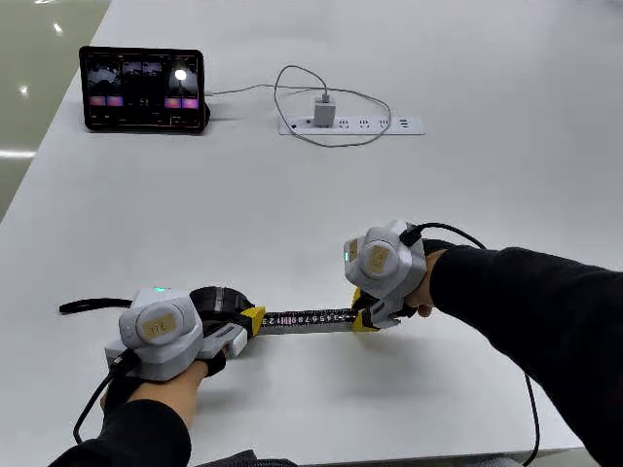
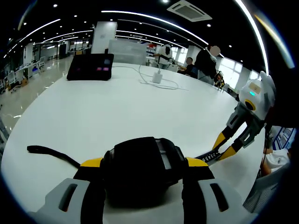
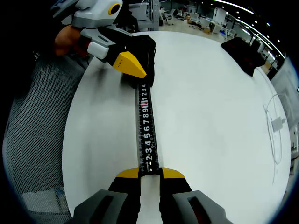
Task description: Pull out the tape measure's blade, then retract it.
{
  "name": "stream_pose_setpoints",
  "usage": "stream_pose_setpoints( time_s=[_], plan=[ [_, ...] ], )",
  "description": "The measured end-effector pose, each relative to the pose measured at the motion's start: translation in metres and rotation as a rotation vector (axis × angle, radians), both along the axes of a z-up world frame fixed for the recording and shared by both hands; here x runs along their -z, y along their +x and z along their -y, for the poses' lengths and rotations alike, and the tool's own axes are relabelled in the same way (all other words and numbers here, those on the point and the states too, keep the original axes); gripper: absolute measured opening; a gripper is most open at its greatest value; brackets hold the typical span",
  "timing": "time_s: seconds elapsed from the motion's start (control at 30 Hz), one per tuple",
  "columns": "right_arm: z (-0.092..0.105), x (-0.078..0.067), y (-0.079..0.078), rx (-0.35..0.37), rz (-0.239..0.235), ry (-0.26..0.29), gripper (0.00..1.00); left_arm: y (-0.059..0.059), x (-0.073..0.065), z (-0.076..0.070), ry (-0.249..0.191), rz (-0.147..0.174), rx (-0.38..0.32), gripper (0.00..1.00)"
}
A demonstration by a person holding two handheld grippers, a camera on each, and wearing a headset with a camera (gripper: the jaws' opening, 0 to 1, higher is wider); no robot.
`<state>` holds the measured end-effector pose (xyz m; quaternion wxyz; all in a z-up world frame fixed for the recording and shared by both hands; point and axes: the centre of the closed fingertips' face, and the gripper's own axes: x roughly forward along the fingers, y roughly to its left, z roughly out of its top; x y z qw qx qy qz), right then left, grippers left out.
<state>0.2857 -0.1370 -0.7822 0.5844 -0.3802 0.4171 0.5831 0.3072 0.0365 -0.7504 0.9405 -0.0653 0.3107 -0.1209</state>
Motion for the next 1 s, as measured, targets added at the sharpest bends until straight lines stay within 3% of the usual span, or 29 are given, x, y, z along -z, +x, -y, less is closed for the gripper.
stream_pose_setpoints(
  time_s=[0.27, 0.67, 1.0],
  plan=[
    [-0.004, 0.0, 0.0, 0.005, 0.007, 0.001, 0.11, 0.001, 0.001, 0.001, 0.012, -0.003, 0.008, 0.62],
    [-0.01, 0.0, 0.001, 0.028, 0.009, 0.008, 0.11, 0.003, 0.002, 0.001, -0.001, -0.007, 0.007, 0.63],
    [-0.017, -0.001, 0.0, 0.007, 0.002, -0.01, 0.11, 0.002, 0.003, 0.001, -0.009, -0.016, 0.021, 0.63]
  ],
)
